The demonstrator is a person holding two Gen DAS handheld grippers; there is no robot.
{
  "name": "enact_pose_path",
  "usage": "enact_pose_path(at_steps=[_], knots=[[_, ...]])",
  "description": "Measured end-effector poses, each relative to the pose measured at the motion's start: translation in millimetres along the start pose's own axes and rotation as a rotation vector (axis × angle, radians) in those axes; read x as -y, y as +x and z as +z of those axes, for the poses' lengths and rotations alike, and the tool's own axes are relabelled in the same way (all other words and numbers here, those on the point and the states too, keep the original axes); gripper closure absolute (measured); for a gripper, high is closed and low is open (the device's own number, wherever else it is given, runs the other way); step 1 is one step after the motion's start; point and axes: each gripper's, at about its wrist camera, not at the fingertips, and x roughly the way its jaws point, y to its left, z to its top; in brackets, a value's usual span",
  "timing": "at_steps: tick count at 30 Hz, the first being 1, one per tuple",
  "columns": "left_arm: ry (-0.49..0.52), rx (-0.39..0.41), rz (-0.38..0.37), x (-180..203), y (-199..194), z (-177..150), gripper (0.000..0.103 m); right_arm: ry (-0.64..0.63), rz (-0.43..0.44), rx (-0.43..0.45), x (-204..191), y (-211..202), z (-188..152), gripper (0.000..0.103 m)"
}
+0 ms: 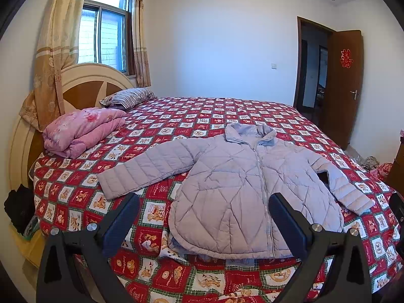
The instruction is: Fold large clothes
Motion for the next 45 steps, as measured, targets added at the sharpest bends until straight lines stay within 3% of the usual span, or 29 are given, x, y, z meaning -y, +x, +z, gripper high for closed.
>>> enact_pose_path(at_steps=[45], knots=[[-0.001,0.001,0.001,-3.3,3.2,0.3,0.001,-0.002,0.003,-0.011,-1.3,3.1,-7.0,0.000]])
